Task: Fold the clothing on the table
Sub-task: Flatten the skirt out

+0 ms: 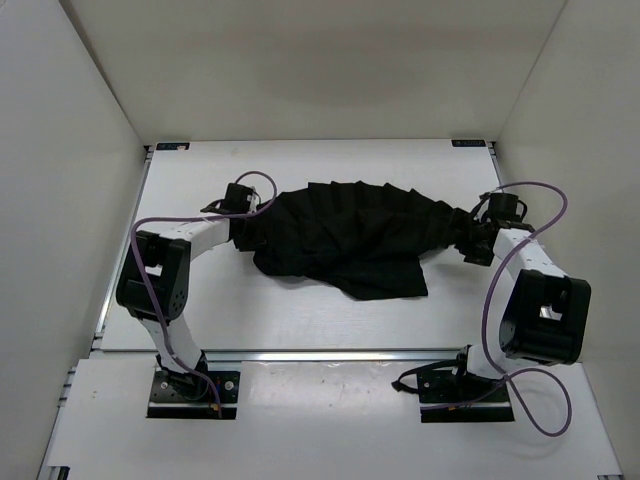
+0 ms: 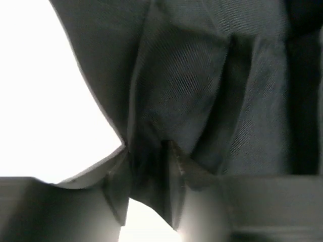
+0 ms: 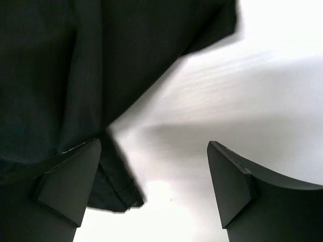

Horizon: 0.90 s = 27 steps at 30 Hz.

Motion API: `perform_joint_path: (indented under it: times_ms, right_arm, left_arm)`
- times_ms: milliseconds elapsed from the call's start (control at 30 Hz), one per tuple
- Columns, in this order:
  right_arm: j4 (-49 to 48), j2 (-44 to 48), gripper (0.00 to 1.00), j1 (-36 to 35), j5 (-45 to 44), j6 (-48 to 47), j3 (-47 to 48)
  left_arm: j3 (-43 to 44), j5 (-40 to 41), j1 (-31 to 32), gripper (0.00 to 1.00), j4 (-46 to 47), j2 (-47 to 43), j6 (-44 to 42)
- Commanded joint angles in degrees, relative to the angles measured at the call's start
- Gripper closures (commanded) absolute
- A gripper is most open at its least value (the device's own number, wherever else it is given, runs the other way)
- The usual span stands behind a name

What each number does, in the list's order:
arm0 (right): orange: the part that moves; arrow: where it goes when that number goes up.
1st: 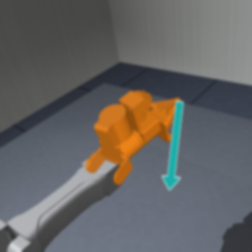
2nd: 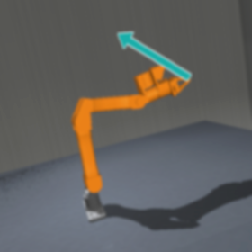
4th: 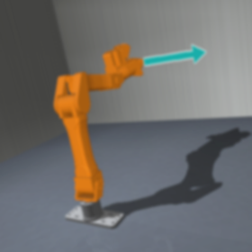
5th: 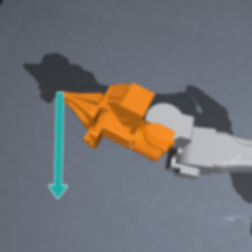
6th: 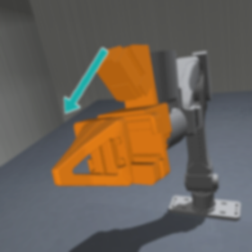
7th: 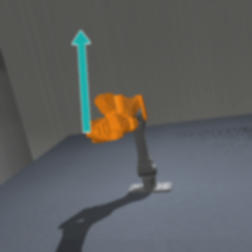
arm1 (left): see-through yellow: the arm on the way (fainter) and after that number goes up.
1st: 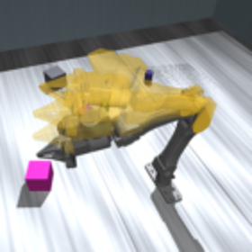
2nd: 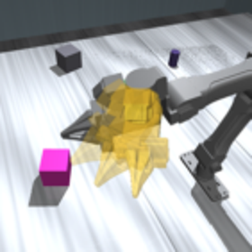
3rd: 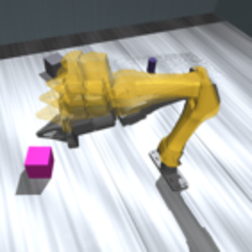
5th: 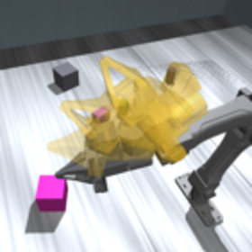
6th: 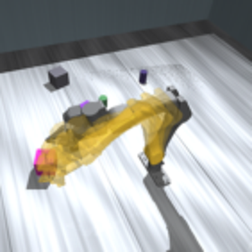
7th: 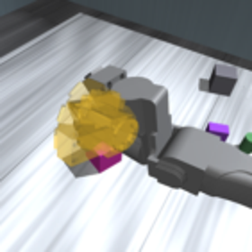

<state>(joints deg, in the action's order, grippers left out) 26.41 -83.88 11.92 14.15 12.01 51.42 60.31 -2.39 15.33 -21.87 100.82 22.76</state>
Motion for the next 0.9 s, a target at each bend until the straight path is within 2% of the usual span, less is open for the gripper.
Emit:
perform_joint_path:
  times_ms: [0, 33, 67, 333, 400, 467, 500, 533, 567, 600, 733, 867]
  right_arm:
    - [-7.3, -1.0, 0.16, 1.9, 0.1, 2.3, 0.0]
    - [-8.9, -1.8, 0.16, 1.5, 0.3, 2.7, 0.4]
    - [-9.4, -2.9, 0.16, 1.2, 0.4, 2.7, 1.0]
    - [-10.1, -12.0, 0.20, -2.3, -3.5, 1.9, 8.0]
    - [-11.2, -12.8, 0.26, -2.8, -3.4, 2.1, 8.4]
    - [-12.2, -13.5, 0.47, -2.2, -3.0, 2.3, 8.3]
    - [-12.8, -13.9, 0.55, -2.3, -2.9, 2.7, 8.4]
    - [-13.1, -14.3, 0.67, -2.2, -2.4, 3.0, 8.6]
    - [-12.8, -15.0, 0.86, -1.8, -1.9, 3.0, 9.2]
    - [-13.0, -15.2, 0.98, -1.6, -1.8, 2.9, 9.5]
    - [-11.2, -14.8, 1.00, -1.5, -1.4, 1.1, 15.8]
    - [-9.7, -10.4, 1.00, -2.2, 0.6, -2.7, 27.8]
  left_arm:
    - [2.7, -1.8, -0.1, 0.75, 1.0, 0.9, 0.2]
    - [2.7, -1.6, 0.0, 0.84, 0.9, 1.1, 0.4]
    - [3.4, -1.6, -0.2, 1.00, 0.7, 1.4, 0.6]
    - [8.1, -1.0, -0.5, 1.00, -1.4, 2.1, -0.3]
    - [9.6, -1.3, -0.5, 1.00, -2.4, 1.7, -0.9]
    - [10.4, -2.0, -1.4, 1.00, -2.6, 0.8, -1.0]
    - [10.7, -2.1, -1.4, 1.00, -3.1, -0.1, -1.0]
    - [11.0, -2.2, -1.7, 1.00, -2.8, -0.8, -1.3]
    - [11.4, -2.2, -2.1, 1.00, -2.7, -1.3, -1.4]
    - [12.0, -2.6, -2.2, 1.00, -3.4, -1.5, -1.7]
    - [15.8, -2.4, -3.4, 1.00, -4.7, -3.6, -3.9]
    - [25.8, -2.5, -5.2, 1.00, -6.3, -7.2, -5.5]
